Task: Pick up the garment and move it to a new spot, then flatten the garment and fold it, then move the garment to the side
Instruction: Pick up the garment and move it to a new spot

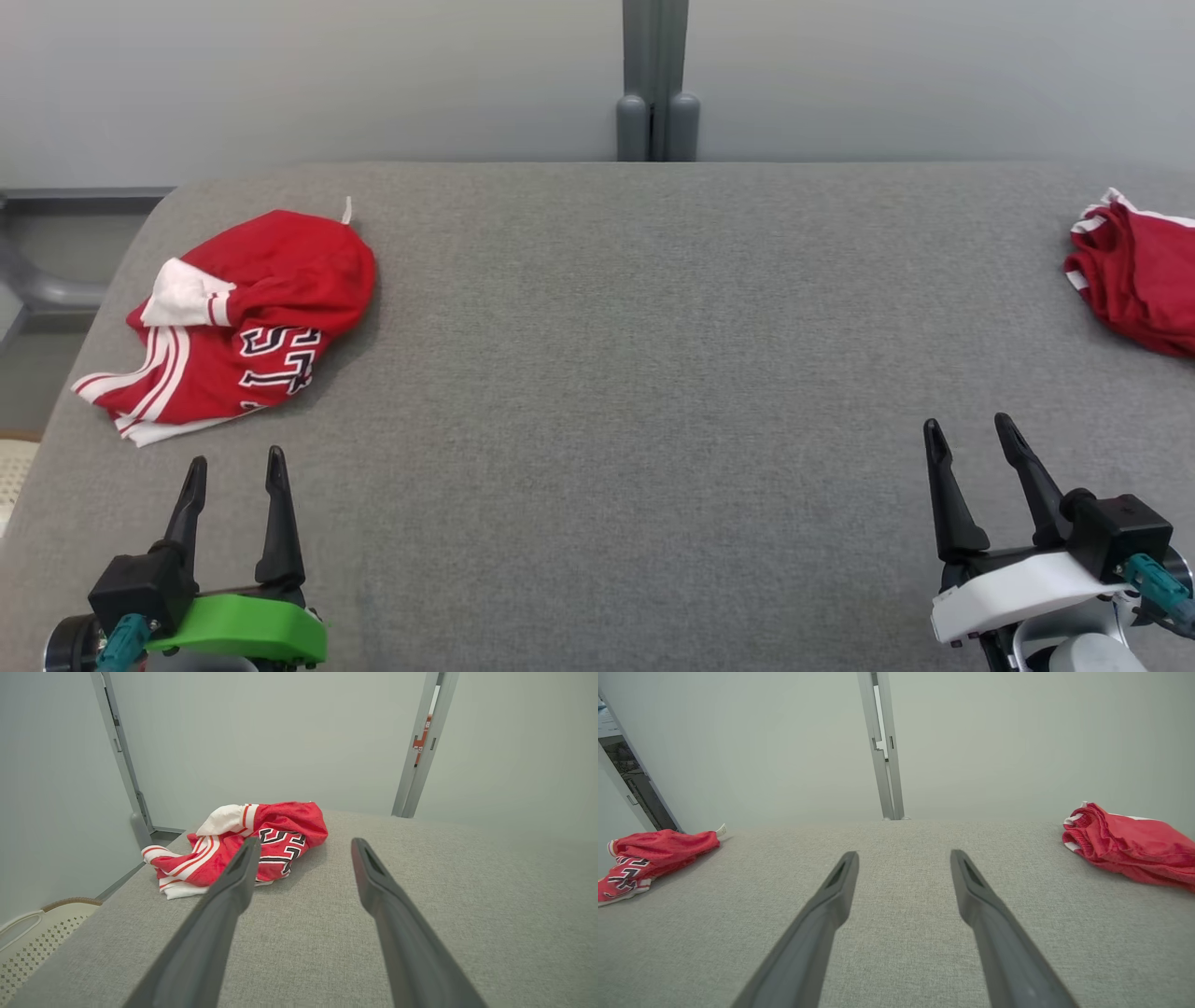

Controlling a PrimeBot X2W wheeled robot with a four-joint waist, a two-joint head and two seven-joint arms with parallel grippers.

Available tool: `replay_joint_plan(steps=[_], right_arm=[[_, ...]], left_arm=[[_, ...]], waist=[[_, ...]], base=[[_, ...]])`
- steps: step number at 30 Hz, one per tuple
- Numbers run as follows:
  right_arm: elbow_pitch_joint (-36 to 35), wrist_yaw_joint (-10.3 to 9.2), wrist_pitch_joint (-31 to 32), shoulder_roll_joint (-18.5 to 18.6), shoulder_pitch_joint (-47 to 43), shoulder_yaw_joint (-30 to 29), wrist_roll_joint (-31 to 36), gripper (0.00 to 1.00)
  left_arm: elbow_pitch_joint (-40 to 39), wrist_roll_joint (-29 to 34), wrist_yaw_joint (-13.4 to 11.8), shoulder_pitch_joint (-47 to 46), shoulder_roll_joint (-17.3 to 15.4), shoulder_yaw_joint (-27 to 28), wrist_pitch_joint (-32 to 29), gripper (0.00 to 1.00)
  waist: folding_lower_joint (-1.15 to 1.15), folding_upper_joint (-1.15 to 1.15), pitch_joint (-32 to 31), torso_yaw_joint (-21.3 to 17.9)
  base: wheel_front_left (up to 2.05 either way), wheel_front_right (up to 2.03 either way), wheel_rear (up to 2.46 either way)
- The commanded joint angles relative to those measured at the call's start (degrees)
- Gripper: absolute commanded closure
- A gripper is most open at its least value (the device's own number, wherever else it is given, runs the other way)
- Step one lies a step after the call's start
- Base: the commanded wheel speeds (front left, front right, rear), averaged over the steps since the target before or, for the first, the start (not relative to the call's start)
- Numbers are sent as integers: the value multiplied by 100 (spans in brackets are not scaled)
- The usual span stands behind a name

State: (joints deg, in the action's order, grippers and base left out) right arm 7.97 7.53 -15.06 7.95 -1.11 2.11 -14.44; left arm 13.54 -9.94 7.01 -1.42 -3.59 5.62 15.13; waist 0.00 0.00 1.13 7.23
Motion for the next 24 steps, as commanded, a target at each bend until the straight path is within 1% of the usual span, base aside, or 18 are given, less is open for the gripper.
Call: replay_joint_plan(steps=[1,12,19,24], right_arm=[[-14,-8,-15,-5,48,-13,17,0],[33,-8,-15,69,228,67,94,0],[57,-8,-15,105,283,146,118,0],[77,-8,-15,110,289,190,140,0]], left_arm=[[-8,15,-22,-67,-44,36,0,0],[-45,-54,-79,-86,-10,177,0,0],[-39,-106,-96,-38,9,283,0,0],[-39,-120,-97,21,23,311,0,0]], waist=[[0,0,118,331],[0,0,372,1261],[0,0,430,1706],[0,0,458,1952]], base=[[0,0,0],[0,0,0],[0,0,0],[0,0,0]])
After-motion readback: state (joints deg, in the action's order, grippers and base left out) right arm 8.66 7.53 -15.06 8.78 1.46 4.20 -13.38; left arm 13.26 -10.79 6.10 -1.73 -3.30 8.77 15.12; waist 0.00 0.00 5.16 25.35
